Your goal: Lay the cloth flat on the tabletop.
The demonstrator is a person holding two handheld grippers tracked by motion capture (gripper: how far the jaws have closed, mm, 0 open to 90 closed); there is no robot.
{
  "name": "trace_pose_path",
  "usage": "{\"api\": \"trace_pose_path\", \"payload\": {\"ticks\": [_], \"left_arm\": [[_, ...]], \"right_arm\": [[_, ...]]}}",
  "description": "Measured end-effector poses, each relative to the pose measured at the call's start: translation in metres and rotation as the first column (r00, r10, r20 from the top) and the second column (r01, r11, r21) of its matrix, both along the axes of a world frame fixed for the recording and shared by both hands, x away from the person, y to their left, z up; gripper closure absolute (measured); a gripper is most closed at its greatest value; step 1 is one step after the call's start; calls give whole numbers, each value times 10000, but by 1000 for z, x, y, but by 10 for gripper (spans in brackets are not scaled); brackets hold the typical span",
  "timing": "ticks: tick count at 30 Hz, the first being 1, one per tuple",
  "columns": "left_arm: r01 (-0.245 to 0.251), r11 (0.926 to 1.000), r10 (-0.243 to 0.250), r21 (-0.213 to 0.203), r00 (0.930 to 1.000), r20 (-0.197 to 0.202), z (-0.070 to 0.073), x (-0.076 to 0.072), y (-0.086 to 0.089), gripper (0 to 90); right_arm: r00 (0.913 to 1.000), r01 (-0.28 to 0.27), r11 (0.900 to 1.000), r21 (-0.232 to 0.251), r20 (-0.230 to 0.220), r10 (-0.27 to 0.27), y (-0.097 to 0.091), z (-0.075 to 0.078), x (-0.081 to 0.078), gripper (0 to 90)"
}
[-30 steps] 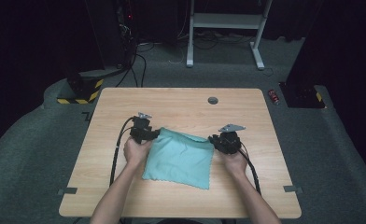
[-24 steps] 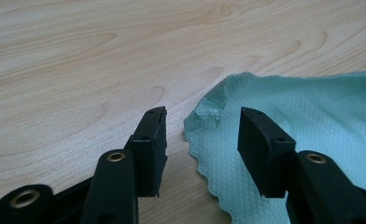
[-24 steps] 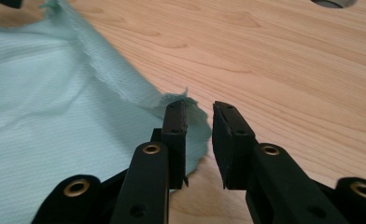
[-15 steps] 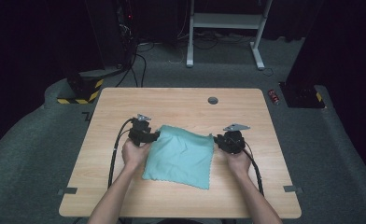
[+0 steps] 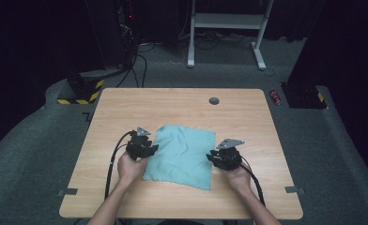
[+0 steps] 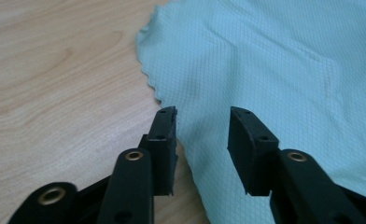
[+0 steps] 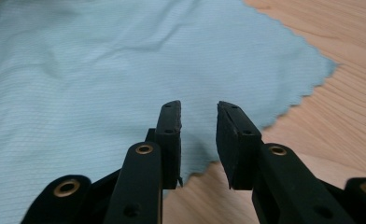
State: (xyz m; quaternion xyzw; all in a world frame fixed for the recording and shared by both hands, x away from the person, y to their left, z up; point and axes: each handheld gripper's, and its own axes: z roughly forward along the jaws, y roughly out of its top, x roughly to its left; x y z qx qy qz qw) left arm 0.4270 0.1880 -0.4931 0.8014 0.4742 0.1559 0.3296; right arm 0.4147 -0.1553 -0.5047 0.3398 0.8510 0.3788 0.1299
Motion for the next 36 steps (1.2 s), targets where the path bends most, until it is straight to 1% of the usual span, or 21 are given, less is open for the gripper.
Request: {"api": "trace_pose_path", "payload": {"ticks": [3,4,7,8,9,11,12,13,14,15,16,21,23,24,27,28,30,32,33,34,36], "left_arm": [[89,10000,-90,-15,9998,-161,-3,-1,0,674],[241,9996,-237,148,9994,-261,-5,0,-2,714],[353,9993,-349,94,9987,-377,-7,0,-5,750],[396,9991,-390,151,9986,-364,-8,0,-6,801],[415,9990,-409,135,9984,-383,-9,1,-7,801],[435,9988,-426,221,9982,-431,-11,2,-7,836],[415,9989,-404,220,9981,-474,-12,2,-7,862],[405,9990,-393,209,9979,-524,-13,3,-8,862],[445,9986,-431,274,9978,-499,-13,3,-8,880],[445,9986,-431,274,9978,-499,-13,3,-8,883],[452,9987,-441,227,9979,-470,-12,2,-7,885],[481,9988,-477,82,9976,-499,-10,2,-5,887],[551,9985,-549,24,9971,-526,-9,1,-5,887],[620,9981,-617,58,9967,-521,-8,0,-6,887],[682,9977,-679,50,9962,-548,-7,-1,-7,887],[684,9977,-684,-19,9958,-602,-7,-2,-8,886],[769,9970,-767,10,9948,-673,-8,-2,-11,883],[805,9965,-788,225,9945,-683,-9,-4,-15,876],[837,9959,-812,346,9944,-681,-8,-5,-16,827],[918,9949,-889,416,9938,-665,-7,-8,-17,827],[1004,9944,-984,339,9936,-558,-3,-16,-19,780]], "right_arm": [[9999,-153,9998,-128,58,154,4,-1,-2,703],[9997,-226,9994,-247,-1,226,8,-3,-2,702],[9996,-259,9988,-406,-98,255,10,-6,-3,704],[9992,-370,9977,-573,-192,359,13,-10,-2,715],[9992,-370,9977,-573,-192,359,13,-10,-2,715],[9991,-424,9958,-809,44,429,14,-12,-3,755],[9986,-480,9943,-951,160,497,14,-11,-4,797],[9986,-480,9943,-951,160,497,14,-11,-4,797],[9976,-628,9919,-1108,211,655,15,-11,-4,864],[9976,-628,9919,-1108,211,655,15,-11,-4,864],[9968,-713,9890,-1295,272,755,16,-10,-4,894],[9962,-803,9863,-1440,211,842,15,-8,-1,900],[9964,-785,9848,-1552,199,825,15,-7,0,900],[9959,-806,9816,-1729,270,866,14,-6,2,900],[9960,-770,9828,-1680,320,835,12,-3,4,900],[9965,-703,9842,-1625,340,768,10,-1,5,900],[9976,-535,9866,-1540,344,595,4,2,9,900],[9980,-486,9873,-1513,322,540,3,1,9,900],[9990,-415,9890,-1416,119,436,0,2,9,863],[9990,-415,9890,-1416,119,436,0,2,9,863],[9990,-384,9912,-1270,195,412,-3,5,2,814]]}}
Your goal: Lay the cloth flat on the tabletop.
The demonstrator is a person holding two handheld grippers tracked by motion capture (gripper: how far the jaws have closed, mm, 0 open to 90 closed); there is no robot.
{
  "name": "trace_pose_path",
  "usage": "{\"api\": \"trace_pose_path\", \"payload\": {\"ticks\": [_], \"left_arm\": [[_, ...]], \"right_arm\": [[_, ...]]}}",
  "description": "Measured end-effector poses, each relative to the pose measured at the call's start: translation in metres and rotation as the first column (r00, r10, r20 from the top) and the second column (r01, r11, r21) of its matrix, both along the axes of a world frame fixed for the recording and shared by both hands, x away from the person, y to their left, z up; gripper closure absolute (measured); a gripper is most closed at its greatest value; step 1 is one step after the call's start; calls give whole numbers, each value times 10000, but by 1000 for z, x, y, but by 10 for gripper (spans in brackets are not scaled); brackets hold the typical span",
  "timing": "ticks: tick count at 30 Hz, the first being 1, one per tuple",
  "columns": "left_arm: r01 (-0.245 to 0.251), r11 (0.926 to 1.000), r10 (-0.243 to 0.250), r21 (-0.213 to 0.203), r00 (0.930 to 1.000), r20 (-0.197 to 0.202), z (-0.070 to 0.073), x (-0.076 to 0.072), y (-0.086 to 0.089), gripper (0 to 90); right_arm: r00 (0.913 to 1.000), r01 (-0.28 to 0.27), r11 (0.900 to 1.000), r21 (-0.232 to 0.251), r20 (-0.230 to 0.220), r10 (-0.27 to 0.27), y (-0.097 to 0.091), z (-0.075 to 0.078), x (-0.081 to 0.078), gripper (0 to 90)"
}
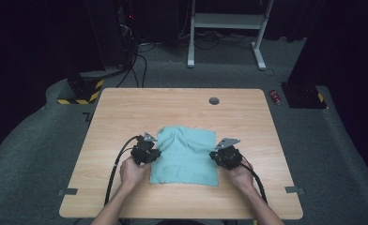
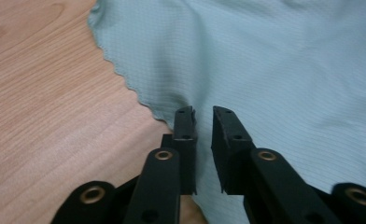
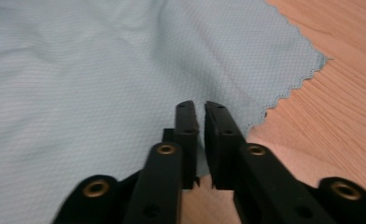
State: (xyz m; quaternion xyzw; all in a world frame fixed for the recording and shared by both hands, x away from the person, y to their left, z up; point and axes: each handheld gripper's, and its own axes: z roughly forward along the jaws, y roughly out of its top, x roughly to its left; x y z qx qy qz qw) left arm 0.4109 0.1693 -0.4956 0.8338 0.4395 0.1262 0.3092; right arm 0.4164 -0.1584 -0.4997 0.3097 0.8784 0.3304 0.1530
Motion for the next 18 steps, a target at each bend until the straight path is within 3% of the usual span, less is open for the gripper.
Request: {"api": "trace_pose_path", "payload": {"ticks": [2,6,8,13,18], "left_arm": [[86,9999,-84,-117,9998,180,6,-15,2,722],[188,9997,-184,-125,9994,277,6,-31,4,692],[228,9997,-225,-99,9993,311,3,-40,6,685],[199,9997,-196,-147,9997,149,-7,-60,8,696],[308,9992,-312,265,9994,154,-11,-70,7,730]], "right_arm": [[9998,-212,9986,487,6,212,-8,3,-17,807],[9993,-364,9981,500,-77,369,-14,-2,-32,806],[9981,-545,9959,725,-248,564,-17,-6,-42,801],[9965,-785,9948,644,-251,803,-16,-9,-54,766],[9954,-899,9934,713,-258,919,-14,-10,-57,750]]}}
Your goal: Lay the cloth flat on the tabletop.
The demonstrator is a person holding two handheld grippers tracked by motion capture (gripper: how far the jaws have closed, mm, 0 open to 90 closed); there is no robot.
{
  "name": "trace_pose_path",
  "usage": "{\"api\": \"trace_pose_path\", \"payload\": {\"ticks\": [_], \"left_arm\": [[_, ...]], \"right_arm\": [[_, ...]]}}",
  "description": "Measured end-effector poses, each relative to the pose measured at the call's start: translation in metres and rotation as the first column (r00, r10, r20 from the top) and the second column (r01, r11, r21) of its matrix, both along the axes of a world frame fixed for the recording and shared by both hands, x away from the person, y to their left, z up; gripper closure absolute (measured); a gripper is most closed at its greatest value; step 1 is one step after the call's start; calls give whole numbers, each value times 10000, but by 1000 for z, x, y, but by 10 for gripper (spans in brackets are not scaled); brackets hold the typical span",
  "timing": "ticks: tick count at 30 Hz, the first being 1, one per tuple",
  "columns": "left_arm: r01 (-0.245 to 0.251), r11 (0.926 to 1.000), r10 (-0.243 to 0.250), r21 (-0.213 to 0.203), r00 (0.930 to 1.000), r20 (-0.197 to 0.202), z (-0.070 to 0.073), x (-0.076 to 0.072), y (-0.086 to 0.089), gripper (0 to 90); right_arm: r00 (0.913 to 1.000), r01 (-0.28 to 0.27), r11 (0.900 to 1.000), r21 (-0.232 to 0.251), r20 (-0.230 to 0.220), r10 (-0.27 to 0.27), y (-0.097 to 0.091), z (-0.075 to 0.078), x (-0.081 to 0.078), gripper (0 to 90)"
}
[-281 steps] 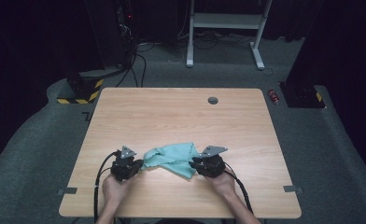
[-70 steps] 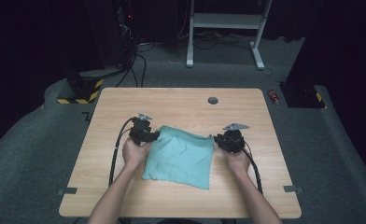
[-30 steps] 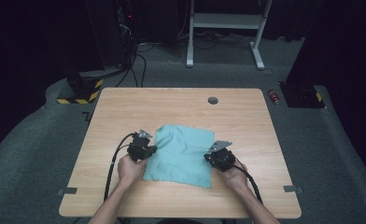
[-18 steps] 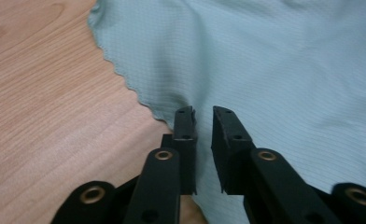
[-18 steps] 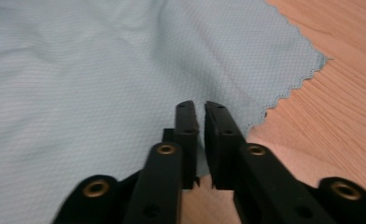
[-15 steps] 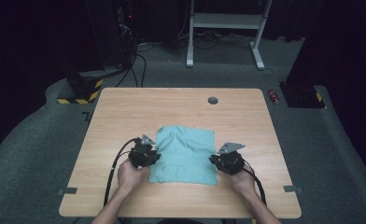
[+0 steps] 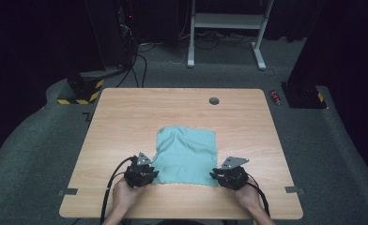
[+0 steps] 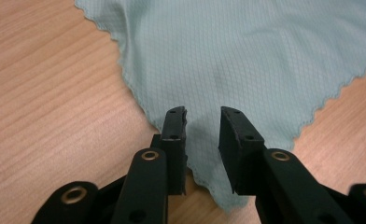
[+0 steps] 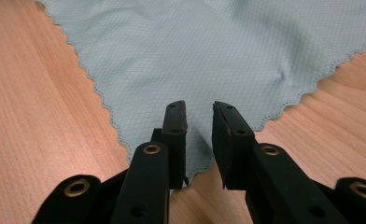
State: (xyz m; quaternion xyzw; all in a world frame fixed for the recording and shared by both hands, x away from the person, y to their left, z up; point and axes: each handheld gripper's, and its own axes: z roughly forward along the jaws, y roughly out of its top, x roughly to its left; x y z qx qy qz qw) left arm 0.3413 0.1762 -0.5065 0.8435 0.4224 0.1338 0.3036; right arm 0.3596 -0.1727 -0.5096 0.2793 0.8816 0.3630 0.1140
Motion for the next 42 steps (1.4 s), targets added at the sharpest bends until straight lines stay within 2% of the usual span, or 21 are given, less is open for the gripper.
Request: {"api": "trace_pose_path", "payload": {"ticks": [5,7,8,13,15,20,23,26,27,28,30,32,33,34,37,39,42], "left_arm": [[-38,10000,37,51,10000,92,-1,0,1,787],[30,9999,-33,131,9999,158,-1,0,1,833],[103,9999,-103,-33,9999,-5,-1,0,3,880],[313,9994,-314,-173,9994,-107,-1,0,6,899],[395,9984,-409,-401,9985,-355,-1,-1,6,899],[772,9947,-814,-677,9948,-616,-1,-8,7,900],[972,9931,-1015,-651,9927,-658,0,-13,5,900],[984,9933,-1011,-611,9939,-429,2,-15,2,896],[938,9934,-967,-666,9945,-415,3,-13,2,839],[921,9932,-952,-710,9946,-417,3,-12,2,752],[840,9948,-862,-582,9956,-364,2,-8,-1,708],[808,9964,-814,-255,9964,-234,0,-6,-5,710],[848,9963,-851,-165,9963,-138,0,-6,-7,710],[864,9962,-864,124,9963,21,0,-6,-11,744],[960,9948,-965,340,9952,138,0,-6,-12,796],[1151,9925,-1155,421,9933,66,1,-6,-12,881],[1503,9864,-1496,663,9886,-155,3,-6,-13,898]], "right_arm": [[9999,-121,9994,-330,-28,120,3,-5,-1,794],[9998,-191,9991,-366,-95,188,2,-4,0,868],[9996,-260,9989,-388,-149,255,2,-4,-1,893],[9992,-401,9970,-662,23,403,3,-3,-2,900],[9992,-408,9966,-710,5,409,2,-2,-2,900],[9991,-415,9970,-652,8,416,-9,6,-5,900],[9986,-522,9965,-651,-102,517,-11,6,-7,900],[9980,-614,9951,-778,-181,602,-11,3,-8,871],[9988,-479,9966,-670,-131,471,-11,3,-7,821],[10000,-50,9991,-410,-43,48,-13,4,-4,763],[9999,139,9995,-297,47,-138,-13,5,-2,747],[9971,691,9975,-168,326,-685,-12,9,8,711],[9971,691,9975,-168,326,-685,-12,9,8,711],[9949,959,9953,-87,306,-956,-10,9,18,703],[9929,1150,9933,-99,301,-1147,-8,8,26,696],[9921,1219,9925,-65,295,-1217,-6,6,32,693],[9907,1338,9909,-103,256,-1336,-4,4,39,689]]}}
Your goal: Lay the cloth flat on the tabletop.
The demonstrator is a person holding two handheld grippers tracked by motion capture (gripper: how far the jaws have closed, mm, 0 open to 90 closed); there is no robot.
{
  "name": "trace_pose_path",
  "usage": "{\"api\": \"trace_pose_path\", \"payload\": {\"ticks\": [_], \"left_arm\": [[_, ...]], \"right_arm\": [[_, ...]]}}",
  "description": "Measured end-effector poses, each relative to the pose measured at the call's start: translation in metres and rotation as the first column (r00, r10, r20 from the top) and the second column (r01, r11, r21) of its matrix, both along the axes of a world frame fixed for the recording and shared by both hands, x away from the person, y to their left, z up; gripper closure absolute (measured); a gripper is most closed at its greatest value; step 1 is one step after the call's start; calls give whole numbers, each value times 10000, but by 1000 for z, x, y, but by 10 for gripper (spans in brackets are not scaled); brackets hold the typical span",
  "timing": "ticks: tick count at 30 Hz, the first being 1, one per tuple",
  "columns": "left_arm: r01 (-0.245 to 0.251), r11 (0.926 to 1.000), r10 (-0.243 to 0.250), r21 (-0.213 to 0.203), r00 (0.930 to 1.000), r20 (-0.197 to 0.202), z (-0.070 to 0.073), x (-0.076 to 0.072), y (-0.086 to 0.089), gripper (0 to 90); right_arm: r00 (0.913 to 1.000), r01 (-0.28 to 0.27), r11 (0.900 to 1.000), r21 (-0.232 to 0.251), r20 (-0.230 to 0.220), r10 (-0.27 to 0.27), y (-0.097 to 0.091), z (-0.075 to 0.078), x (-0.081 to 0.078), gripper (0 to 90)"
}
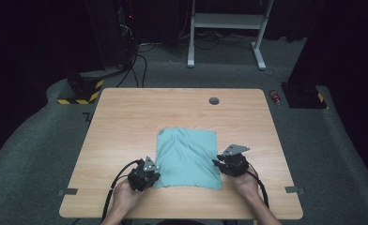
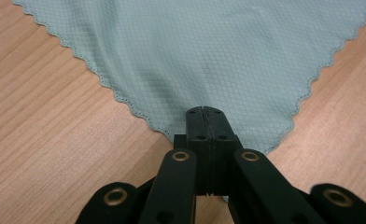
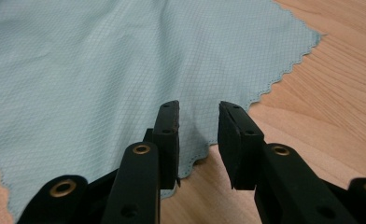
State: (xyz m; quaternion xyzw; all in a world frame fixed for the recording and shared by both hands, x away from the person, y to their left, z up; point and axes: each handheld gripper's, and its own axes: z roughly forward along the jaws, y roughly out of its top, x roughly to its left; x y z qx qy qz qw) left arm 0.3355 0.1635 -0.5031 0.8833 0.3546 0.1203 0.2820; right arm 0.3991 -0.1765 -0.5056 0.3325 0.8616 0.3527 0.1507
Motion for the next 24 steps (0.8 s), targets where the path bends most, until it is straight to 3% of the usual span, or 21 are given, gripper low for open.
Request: {"api": "trace_pose_path", "payload": {"ticks": [6,8,9,13,20,22,24], "left_arm": [[33,9999,-36,-127,9997,-241,2,5,5,878],[-430,9990,433,-133,9988,207,5,14,6,721],[-430,9990,433,-133,9988,207,5,14,6,681],[-1166,9919,1208,-499,9886,901,10,49,6,607],[-1563,9831,1677,-952,9776,1272,7,103,-11,550],[-1705,9814,1808,-886,9755,1251,3,117,-17,541],[-1944,9750,2093,-1073,9661,1509,-3,125,-19,538]], "right_arm": [[9999,-85,10000,-3,117,85,2,5,2,665],[9997,-158,9999,61,208,156,4,5,2,651],[9997,-158,9999,61,208,156,4,5,2,651],[9998,-201,9997,128,98,200,10,-1,3,617],[9998,-186,9995,247,91,184,19,-9,5,603],[9997,-213,9995,253,105,210,21,-11,6,601],[9998,-182,9994,295,17,181,21,-13,6,600]]}}
